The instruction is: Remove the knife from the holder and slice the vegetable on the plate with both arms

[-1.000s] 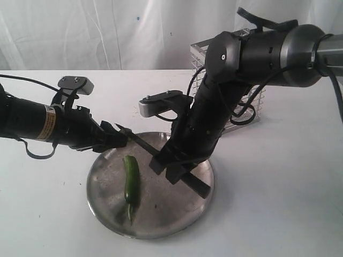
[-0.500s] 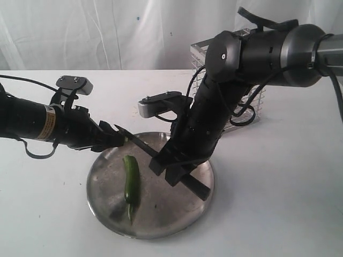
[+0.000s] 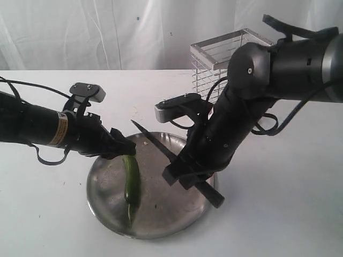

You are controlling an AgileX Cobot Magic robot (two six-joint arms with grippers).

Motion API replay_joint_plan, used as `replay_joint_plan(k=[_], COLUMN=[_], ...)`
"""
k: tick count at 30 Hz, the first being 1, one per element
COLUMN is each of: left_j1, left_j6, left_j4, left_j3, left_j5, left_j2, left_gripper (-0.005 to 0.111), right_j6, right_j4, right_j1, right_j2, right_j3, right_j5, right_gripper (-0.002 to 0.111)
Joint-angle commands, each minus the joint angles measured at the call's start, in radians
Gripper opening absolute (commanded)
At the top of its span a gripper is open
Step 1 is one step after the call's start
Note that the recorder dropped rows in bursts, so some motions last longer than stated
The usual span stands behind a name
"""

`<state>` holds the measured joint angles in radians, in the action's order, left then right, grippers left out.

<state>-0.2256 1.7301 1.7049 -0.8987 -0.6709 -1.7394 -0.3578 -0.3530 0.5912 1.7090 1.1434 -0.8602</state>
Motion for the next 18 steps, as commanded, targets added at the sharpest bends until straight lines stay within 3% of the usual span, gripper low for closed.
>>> replay_joint_plan(k=[1,6,11,15,18], left_j1=[-0.006,-0.006,-0.006,-0.006,-0.018], left_j6=[0.003,0.048,0.075,0.09,0.09], left_j4=[0.001,0.009,-0.013,-0.089,-0.144], left_j3=[0.001,0.034,0.105,0.185,0.2], left_j5=[-0.019,-0.067,-0.115,-0.17,-0.12], left_j2=[0.066,0.167,0.207,0.207,0.207], left_gripper=[0.062,0.058,0.057,0.038,0.06], right_j6=[0.062,0.104,0.074,0.019,-0.008], right_j4=[0.007,-0.163,-0.219,-0.206,-0.196], right_j1=[-0.012,-0.024,-0.024,-0.024,-0.024], right_j2=[-0.014,-0.012,0.006,0.002,-0.003], right_j3=[-0.056,-0.109,-0.109,-0.109,-0.109], right_j5=[0.101,0.302,0.305,0.273,0.263], right_gripper=[0.0,0.0,0.0,0.0,0.0])
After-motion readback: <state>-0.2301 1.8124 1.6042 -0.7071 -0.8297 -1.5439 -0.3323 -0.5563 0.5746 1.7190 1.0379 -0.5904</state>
